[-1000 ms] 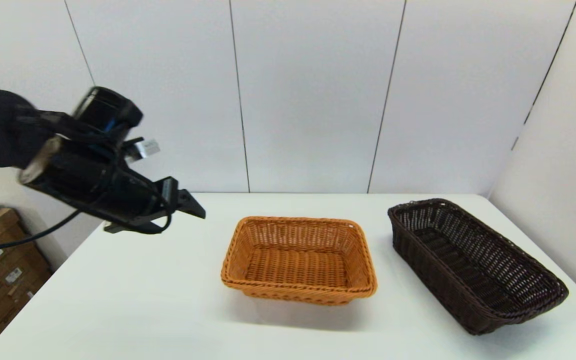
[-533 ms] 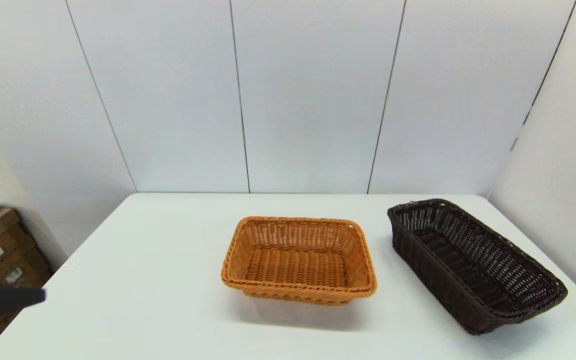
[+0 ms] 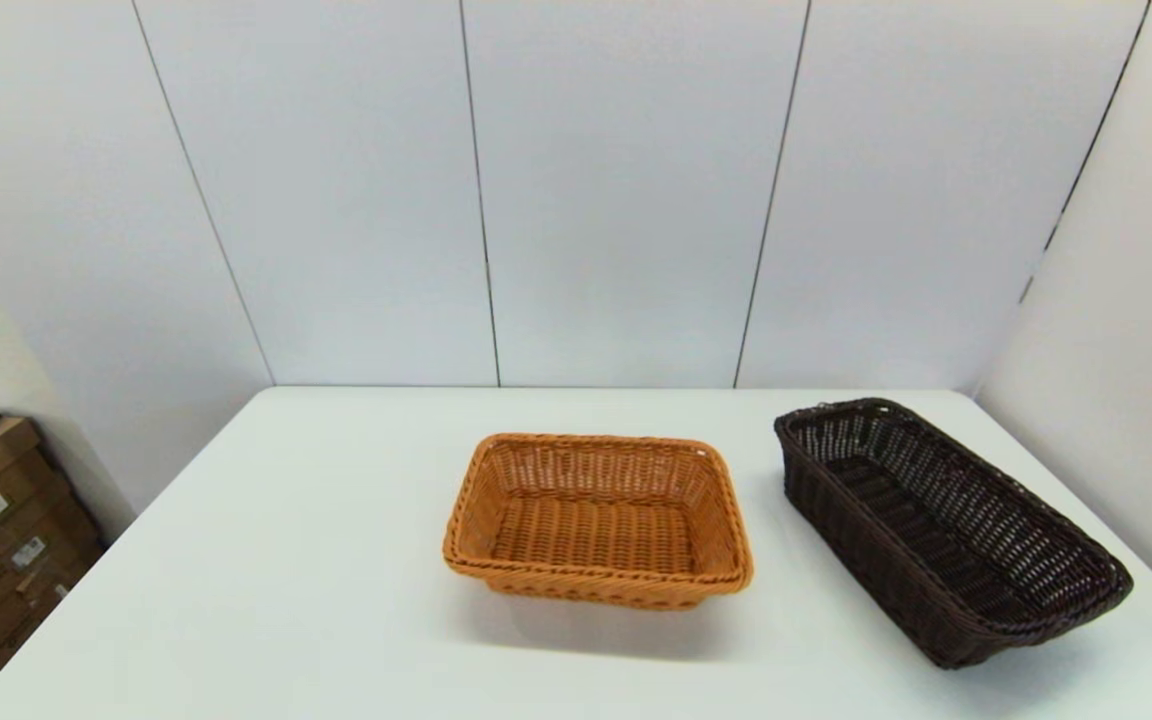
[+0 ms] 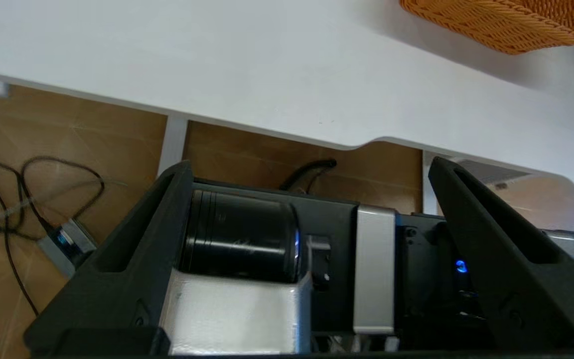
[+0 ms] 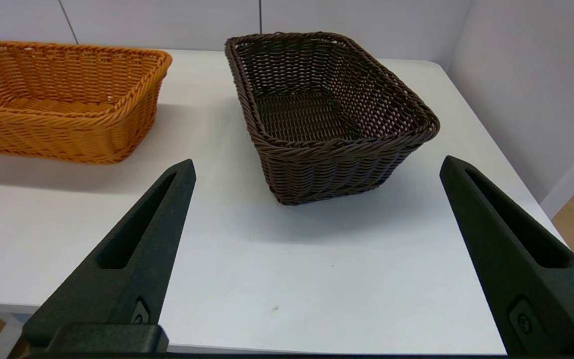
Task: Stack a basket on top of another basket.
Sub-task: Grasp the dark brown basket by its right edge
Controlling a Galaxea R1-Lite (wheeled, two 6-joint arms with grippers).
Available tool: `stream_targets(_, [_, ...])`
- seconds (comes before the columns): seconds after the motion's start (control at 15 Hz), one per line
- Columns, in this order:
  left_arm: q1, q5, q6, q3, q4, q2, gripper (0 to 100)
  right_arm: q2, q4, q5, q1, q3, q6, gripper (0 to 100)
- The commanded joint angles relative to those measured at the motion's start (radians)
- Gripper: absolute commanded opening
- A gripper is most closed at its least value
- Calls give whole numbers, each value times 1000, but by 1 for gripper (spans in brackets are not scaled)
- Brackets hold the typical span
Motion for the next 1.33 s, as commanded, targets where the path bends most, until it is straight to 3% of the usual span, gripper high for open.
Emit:
stream_targets(0.07, [20,3,94,60,12,-178,100,0,0,1,1,0,-1,100])
stream_targets(0.27, [17,13,136,139,-43,-255,100,0,0,1,1,0,-1,100])
stream_targets(0.53, [15,16,179,246,-224,-317,100,0,0,1,1,0,-1,100])
stream_targets(0.67, [15,28,179,353,-377,-317,100,0,0,1,1,0,-1,100])
stream_targets(0.93, [15,105,192,669,-884,-317,100,0,0,1,1,0,-1,100])
stream_targets(1.13, [15,129,235,775,-1059,-317,100,0,0,1,1,0,-1,100])
stream_targets(1.33, [15,129,292,840,-1138,-317,100,0,0,1,1,0,-1,100])
